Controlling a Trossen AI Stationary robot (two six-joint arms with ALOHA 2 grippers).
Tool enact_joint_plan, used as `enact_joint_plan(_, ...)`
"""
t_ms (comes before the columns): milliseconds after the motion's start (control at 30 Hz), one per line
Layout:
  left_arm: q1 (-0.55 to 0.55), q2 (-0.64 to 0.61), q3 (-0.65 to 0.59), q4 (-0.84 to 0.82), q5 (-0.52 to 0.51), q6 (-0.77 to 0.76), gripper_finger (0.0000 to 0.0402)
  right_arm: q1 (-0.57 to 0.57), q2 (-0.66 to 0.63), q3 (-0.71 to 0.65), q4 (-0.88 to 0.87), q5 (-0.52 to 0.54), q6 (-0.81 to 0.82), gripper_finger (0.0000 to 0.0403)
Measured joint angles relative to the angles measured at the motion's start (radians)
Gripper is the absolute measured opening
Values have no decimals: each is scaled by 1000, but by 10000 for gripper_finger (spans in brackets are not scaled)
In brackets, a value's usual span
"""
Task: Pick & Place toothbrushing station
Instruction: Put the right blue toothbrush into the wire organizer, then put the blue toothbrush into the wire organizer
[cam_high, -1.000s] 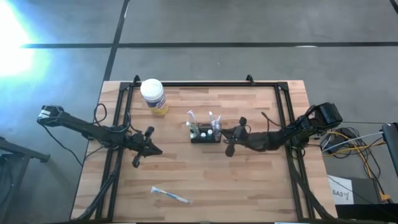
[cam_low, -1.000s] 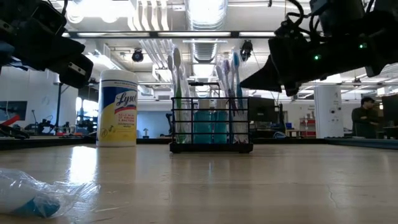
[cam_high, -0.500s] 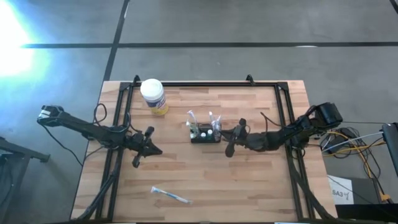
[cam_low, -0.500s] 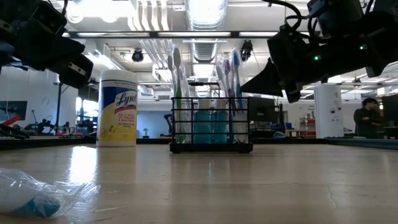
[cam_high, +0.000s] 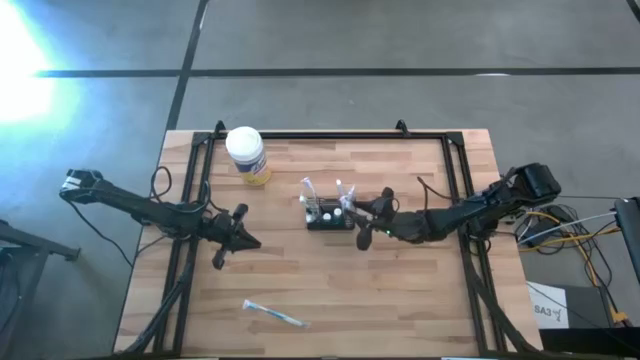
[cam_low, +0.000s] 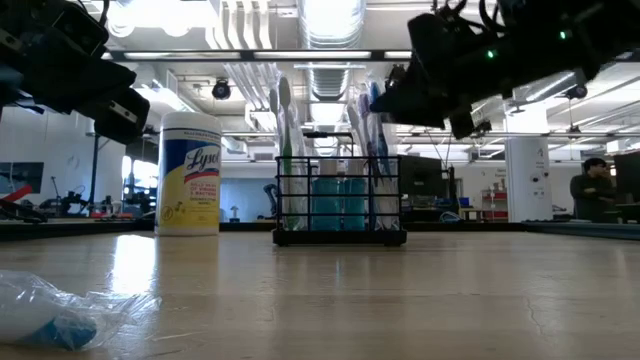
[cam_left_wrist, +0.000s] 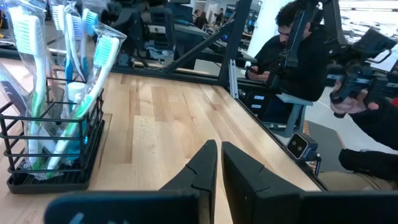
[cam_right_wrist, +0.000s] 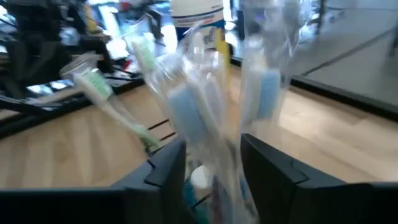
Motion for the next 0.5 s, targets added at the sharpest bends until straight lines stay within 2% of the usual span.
enact_joint_plan(267,0,-1,0,-24,46,-14,28,104,-66,269,-436,110,-53,184)
enact_joint_plan(500,0,-2,3,-99,46,-86,17,227,48,558,-734,99,-61,178)
